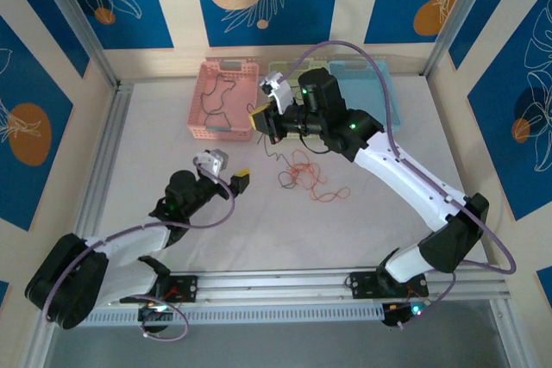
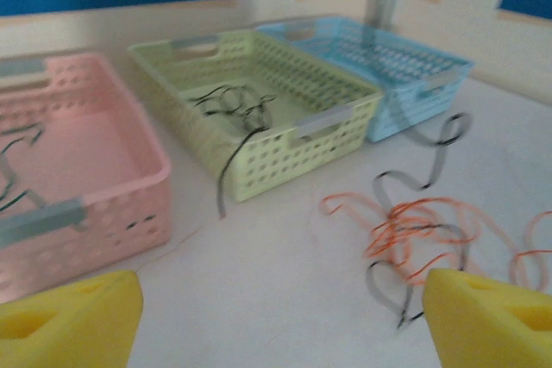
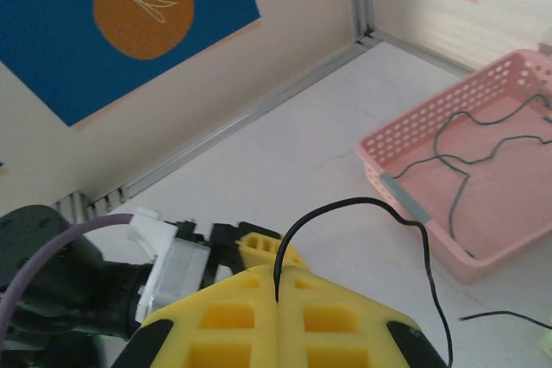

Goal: Untangle the cables

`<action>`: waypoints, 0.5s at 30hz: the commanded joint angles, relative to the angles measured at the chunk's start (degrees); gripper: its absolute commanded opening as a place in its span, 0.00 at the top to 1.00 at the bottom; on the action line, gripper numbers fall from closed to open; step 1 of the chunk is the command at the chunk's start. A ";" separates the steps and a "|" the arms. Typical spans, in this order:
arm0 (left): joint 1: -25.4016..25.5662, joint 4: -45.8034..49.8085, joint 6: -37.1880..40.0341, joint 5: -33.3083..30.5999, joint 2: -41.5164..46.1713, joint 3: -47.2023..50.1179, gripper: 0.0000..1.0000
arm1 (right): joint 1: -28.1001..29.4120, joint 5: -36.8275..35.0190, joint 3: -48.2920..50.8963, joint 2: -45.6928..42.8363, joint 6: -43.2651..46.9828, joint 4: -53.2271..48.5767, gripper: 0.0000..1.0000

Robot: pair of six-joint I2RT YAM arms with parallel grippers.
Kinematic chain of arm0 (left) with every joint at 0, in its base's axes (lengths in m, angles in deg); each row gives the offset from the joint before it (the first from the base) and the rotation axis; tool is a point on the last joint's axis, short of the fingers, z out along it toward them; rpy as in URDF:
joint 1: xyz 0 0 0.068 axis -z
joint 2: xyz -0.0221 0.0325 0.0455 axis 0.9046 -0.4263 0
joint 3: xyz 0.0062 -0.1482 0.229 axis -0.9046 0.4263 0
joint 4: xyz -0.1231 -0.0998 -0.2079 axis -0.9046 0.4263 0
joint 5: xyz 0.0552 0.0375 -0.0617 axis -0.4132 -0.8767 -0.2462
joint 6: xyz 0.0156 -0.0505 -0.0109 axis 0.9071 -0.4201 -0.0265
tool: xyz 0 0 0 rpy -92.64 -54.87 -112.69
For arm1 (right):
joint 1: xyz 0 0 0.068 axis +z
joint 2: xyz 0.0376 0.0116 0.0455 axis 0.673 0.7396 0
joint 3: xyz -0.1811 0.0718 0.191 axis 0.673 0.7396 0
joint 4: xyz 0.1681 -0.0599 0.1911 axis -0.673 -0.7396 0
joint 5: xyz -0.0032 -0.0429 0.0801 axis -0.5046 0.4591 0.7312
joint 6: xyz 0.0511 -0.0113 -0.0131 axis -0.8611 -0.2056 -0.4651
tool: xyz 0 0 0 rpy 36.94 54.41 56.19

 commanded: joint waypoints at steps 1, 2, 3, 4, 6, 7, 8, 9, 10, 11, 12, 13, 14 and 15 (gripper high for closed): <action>0.19 -9.06 -2.73 10.42 -4.17 -0.61 0.14 | 0.05 3.98 -0.80 0.61 -2.58 0.99 1.00; 0.22 -10.77 -3.42 12.24 -5.59 -1.03 0.14 | -0.03 4.06 -0.66 0.53 -2.88 1.26 1.00; 0.34 -12.95 -4.00 14.00 -7.29 -1.46 0.14 | -0.08 4.18 -0.41 0.52 -3.09 1.52 1.00; 0.35 -15.08 -4.54 14.89 -9.05 -1.90 0.14 | -0.12 4.33 -0.13 0.53 -3.26 1.76 1.00; 0.36 -17.99 -5.28 14.57 -11.86 -3.11 0.14 | -0.22 4.82 0.50 0.26 -3.63 2.30 1.00; 0.35 -18.83 -5.32 14.54 -13.20 -4.08 0.14 | -0.36 5.35 0.90 0.14 -3.92 2.65 1.00; 0.42 -19.37 -5.46 14.00 -14.35 -5.13 0.13 | -0.44 5.71 1.31 0.02 -4.17 2.89 1.00; 0.36 -20.00 -5.87 13.55 -15.78 -6.34 0.13 | -0.65 6.19 1.76 -0.15 -4.46 3.27 1.00; 0.36 -20.91 -6.08 14.10 -17.30 -7.49 0.14 | -0.87 6.71 2.24 -0.20 -4.73 3.63 1.00; 0.41 -22.22 -6.63 14.65 -18.66 -8.36 0.13 | -1.07 7.10 2.53 -0.30 -4.94 3.87 1.00; 0.39 -24.05 -7.51 15.07 -20.42 -9.37 0.13 | -1.28 7.48 2.84 -0.38 -5.11 3.98 1.00; 0.38 -25.80 -8.46 15.58 -22.14 -10.41 0.13 | -1.48 7.87 3.06 -0.44 -5.28 4.02 1.00; 0.35 -27.06 -9.18 16.19 -23.38 -11.29 0.13 | -1.66 8.15 3.36 -0.52 -5.36 4.25 1.00; 0.34 -28.05 -10.09 16.82 -24.79 -12.31 0.13 | -1.85 8.34 3.58 -0.63 -5.39 4.35 1.00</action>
